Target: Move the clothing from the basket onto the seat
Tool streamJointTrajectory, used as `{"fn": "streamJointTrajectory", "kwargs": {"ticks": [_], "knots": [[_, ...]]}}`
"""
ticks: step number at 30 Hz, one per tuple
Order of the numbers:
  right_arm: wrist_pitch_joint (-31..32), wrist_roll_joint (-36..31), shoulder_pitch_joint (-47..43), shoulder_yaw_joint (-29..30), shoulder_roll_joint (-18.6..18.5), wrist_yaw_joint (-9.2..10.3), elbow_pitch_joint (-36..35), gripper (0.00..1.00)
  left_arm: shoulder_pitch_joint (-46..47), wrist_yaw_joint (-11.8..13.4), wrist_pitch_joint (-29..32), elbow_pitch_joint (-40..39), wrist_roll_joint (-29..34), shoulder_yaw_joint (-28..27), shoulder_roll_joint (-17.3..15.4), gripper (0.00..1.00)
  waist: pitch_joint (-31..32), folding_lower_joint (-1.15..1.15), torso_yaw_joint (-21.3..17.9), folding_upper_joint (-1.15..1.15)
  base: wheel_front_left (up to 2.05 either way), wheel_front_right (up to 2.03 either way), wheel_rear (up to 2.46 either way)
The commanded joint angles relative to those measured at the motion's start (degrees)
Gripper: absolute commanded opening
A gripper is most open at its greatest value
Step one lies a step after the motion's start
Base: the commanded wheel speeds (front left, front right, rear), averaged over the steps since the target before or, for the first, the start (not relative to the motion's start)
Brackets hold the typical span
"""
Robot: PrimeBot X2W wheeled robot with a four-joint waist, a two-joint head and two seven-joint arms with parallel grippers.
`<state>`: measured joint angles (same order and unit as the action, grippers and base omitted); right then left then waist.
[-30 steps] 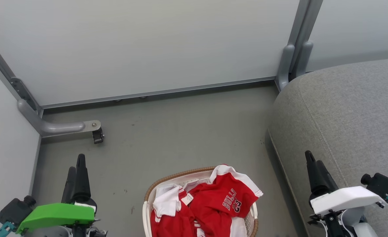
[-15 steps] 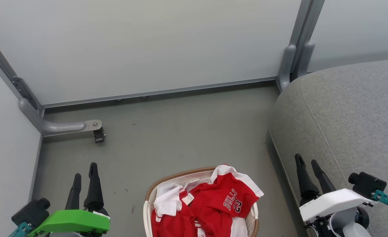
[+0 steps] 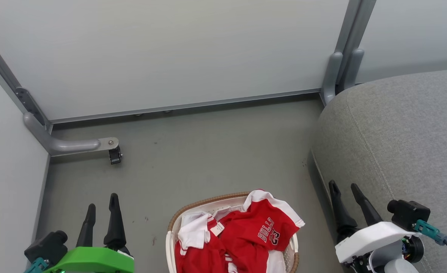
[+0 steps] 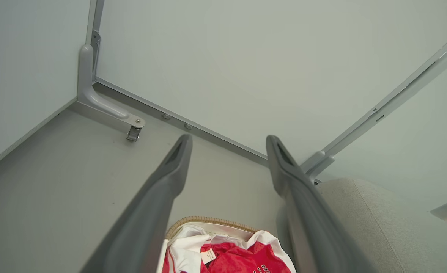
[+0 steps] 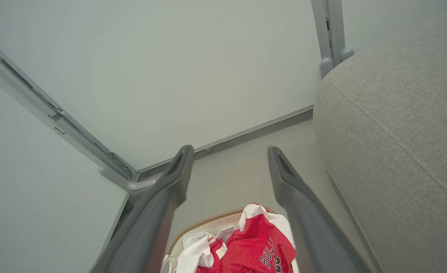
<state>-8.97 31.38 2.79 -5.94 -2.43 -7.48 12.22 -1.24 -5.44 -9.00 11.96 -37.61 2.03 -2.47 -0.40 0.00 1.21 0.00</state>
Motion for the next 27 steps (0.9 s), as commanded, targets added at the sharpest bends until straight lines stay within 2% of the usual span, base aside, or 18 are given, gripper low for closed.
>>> {"fn": "streamJointTrajectory", "kwargs": {"ticks": [1,27], "knots": [[-0.6,-1.8,-0.5,-0.3,-0.4,-0.01,-0.2,1.00,-0.4,0.3,-0.6,-0.2,1.9,0.2,-0.5,1.00,0.0,0.00,0.0,0.00,0.00,0.00,0.00],[-4.0,-15.0,-1.7,-2.5,-0.5,-0.02,0.0,1.00,-2.8,0.4,-3.9,1.3,13.8,1.6,-0.5,1.00,0.4,0.00,0.4,0.00,0.00,0.00,0.00]]}}
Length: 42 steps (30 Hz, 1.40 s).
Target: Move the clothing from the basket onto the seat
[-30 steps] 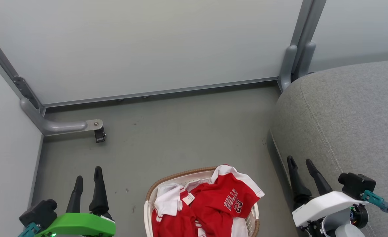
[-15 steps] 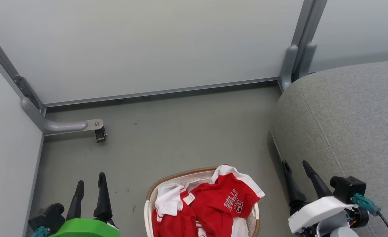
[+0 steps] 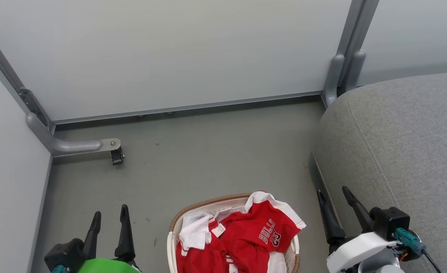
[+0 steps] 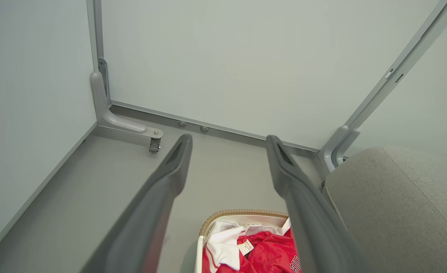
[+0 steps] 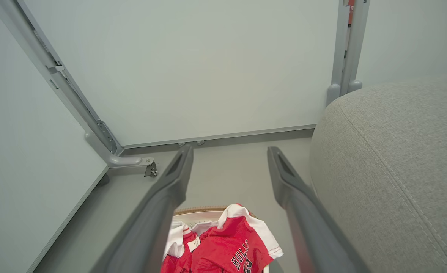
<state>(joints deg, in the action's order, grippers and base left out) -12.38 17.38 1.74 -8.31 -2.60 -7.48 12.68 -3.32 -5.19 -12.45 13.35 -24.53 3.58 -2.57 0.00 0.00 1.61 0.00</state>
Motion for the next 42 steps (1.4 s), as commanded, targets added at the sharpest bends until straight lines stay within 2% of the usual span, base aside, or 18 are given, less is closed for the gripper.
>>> {"fn": "streamJointTrajectory", "kwargs": {"ticks": [1,23,42], "knots": [[-0.6,-1.5,-0.7,-0.3,-0.3,-0.02,-0.4,1.00,-0.7,0.1,-0.5,-0.1,1.3,0.1,-0.4,1.00,0.0,0.00,0.1,0.00,0.00,0.00,0.00],[-2.9,-10.1,-0.7,-0.4,-0.4,-0.01,-0.5,1.00,-1.7,0.7,-2.9,0.7,8.8,0.8,-0.5,1.00,-0.2,0.00,0.3,0.00,0.00,0.00,0.00],[-2.9,-8.7,-0.5,0.7,-0.4,-0.01,-0.5,1.00,-1.5,0.9,-2.7,1.5,7.9,0.6,-0.5,1.00,-0.5,0.00,0.4,0.00,0.00,0.00,0.00]]}}
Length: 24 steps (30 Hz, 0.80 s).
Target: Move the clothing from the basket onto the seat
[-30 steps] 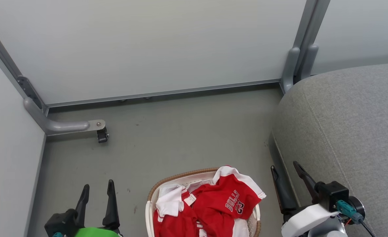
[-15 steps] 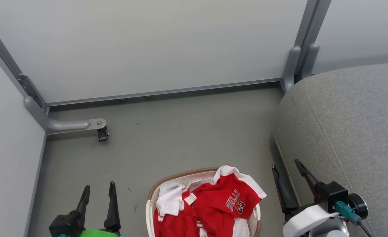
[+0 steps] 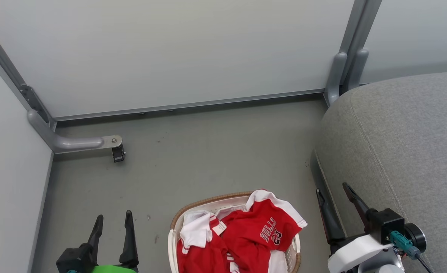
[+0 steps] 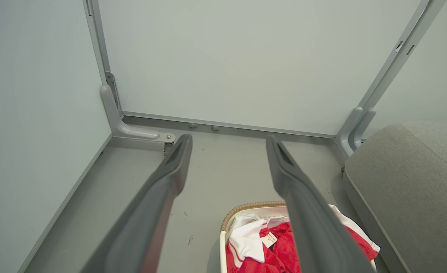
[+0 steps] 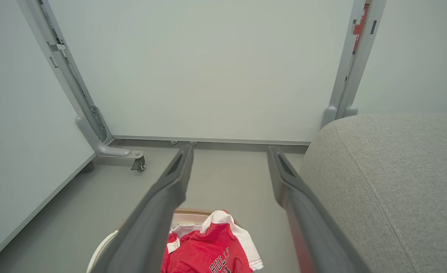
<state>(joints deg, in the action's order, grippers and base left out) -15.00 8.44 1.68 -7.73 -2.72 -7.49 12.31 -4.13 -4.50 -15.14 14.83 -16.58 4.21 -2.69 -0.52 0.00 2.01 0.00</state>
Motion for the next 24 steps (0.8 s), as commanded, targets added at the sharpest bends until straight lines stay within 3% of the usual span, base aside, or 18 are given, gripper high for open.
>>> {"fn": "streamJointTrajectory", "kwargs": {"ticks": [1,13,24], "knots": [[-0.3,0.2,-0.4,0.2,-0.3,0.00,-0.1,1.00,-0.6,0.1,0.0,0.0,-0.1,-0.1,-0.4,1.00,-0.1,0.00,0.0,0.00,0.00,0.00,0.00],[-0.3,0.1,0.4,0.5,-0.3,0.00,-0.7,1.00,0.3,-0.1,0.0,-0.7,0.7,0.6,-0.4,1.00,-1.5,0.00,0.0,0.00,0.00,0.00,0.00],[-0.3,-1.0,5.6,3.0,-0.3,0.01,-3.4,1.00,9.1,-1.8,0.0,4.2,6.9,7.9,-0.3,1.00,-11.1,0.00,-0.9,0.00,0.00,0.00,0.00]]}}
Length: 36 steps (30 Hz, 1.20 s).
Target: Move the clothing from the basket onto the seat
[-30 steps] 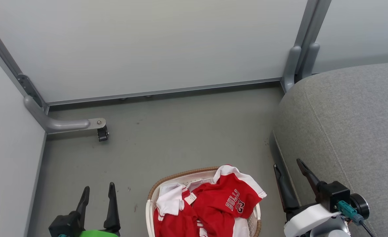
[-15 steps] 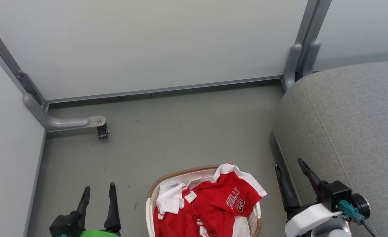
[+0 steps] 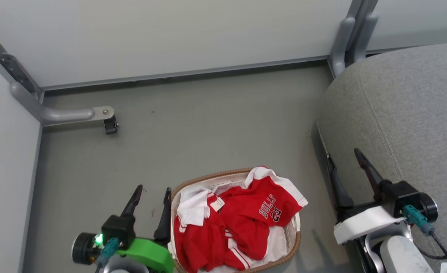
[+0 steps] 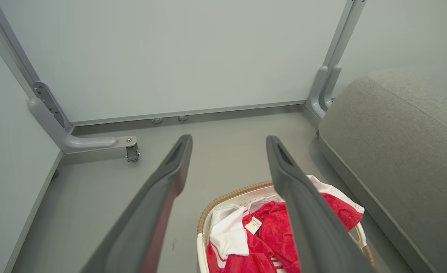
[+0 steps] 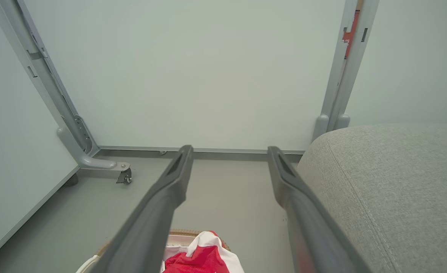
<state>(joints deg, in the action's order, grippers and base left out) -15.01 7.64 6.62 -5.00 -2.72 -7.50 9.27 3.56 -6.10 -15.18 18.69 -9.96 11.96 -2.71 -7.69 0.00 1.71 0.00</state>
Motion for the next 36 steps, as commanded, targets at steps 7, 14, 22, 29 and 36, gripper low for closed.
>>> {"fn": "streamJointTrajectory", "kwargs": {"ticks": [7,14,22,29,36], "knots": [[-0.2,-1.8,5.5,2.5,-0.3,0.03,-3.4,1.00,12.8,-1.1,0.0,9.7,5.0,5.4,-0.4,1.00,-13.0,0.00,-2.1,0.00,0.00,0.00,0.00],[-0.2,-3.0,11.3,3.3,-0.3,0.03,-6.4,1.00,26.0,-1.3,0.0,26.2,7.9,10.5,-0.4,1.00,-22.5,0.00,-4.1,0.00,0.00,0.00,0.00],[-0.2,-2.5,15.7,2.6,-0.2,0.03,-9.3,1.00,36.5,-1.4,0.1,40.8,9.5,15.5,-0.4,1.00,-30.6,0.00,-7.2,0.00,0.00,0.00,0.00],[-0.2,-1.7,17.2,2.0,-0.2,0.03,-10.3,1.00,41.3,-1.4,3.1,48.3,9.4,20.1,-0.4,1.00,-35.3,0.00,-8.8,0.00,0.00,0.00,0.00],[-0.2,-1.0,19.1,1.5,-0.2,0.03,-11.0,1.00,45.9,1.7,7.0,52.8,12.8,23.7,-1.1,1.00,-38.9,0.00,-9.9,0.00,0.00,0.00,0.00]]}}
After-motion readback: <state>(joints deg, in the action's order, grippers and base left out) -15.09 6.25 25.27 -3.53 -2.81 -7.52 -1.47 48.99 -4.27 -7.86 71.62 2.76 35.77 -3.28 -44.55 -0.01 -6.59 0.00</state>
